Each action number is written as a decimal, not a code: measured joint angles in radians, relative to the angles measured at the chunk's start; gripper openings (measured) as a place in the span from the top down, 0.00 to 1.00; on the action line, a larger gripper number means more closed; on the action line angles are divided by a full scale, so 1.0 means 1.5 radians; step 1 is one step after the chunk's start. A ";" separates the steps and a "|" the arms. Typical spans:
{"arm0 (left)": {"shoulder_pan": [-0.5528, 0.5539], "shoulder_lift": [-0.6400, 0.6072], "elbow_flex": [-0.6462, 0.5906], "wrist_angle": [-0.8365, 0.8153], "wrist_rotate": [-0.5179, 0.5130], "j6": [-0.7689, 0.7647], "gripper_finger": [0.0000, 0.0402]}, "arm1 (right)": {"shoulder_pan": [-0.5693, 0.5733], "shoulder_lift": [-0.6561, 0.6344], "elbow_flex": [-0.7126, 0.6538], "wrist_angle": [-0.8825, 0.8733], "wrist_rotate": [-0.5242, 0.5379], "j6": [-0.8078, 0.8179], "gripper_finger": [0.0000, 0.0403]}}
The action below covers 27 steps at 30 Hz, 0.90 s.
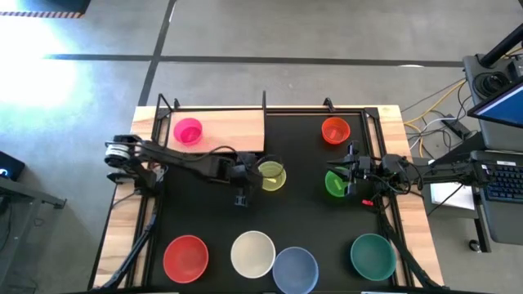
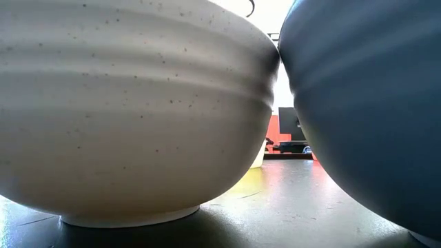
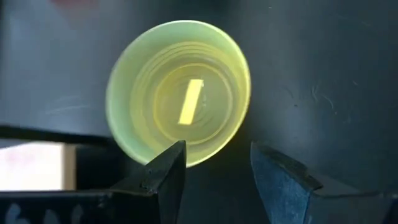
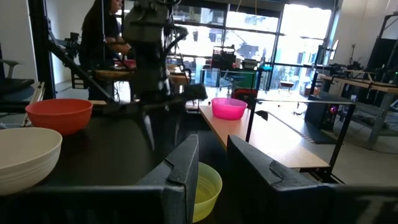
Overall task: Place and stack bowls onto a shelf
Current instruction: Stack the yellow bowl on top of the pink bowl on the shelf
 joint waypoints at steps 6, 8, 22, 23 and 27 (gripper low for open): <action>-0.003 0.046 0.000 0.047 0.015 0.030 0.59 | 0.000 0.000 0.000 0.000 0.000 0.000 0.81; -0.003 0.061 0.000 0.063 0.015 0.030 0.59 | 0.000 0.000 0.000 0.000 0.000 0.000 0.81; -0.001 0.110 0.000 0.090 0.020 -0.007 0.75 | 0.000 0.000 0.000 0.000 0.000 0.000 0.81; -0.001 0.111 0.000 0.089 0.028 -0.008 0.79 | 0.000 0.000 0.000 0.000 0.000 0.000 0.81; -0.002 0.111 0.000 0.091 0.034 -0.015 0.96 | 0.000 0.000 0.000 0.000 0.000 0.000 0.81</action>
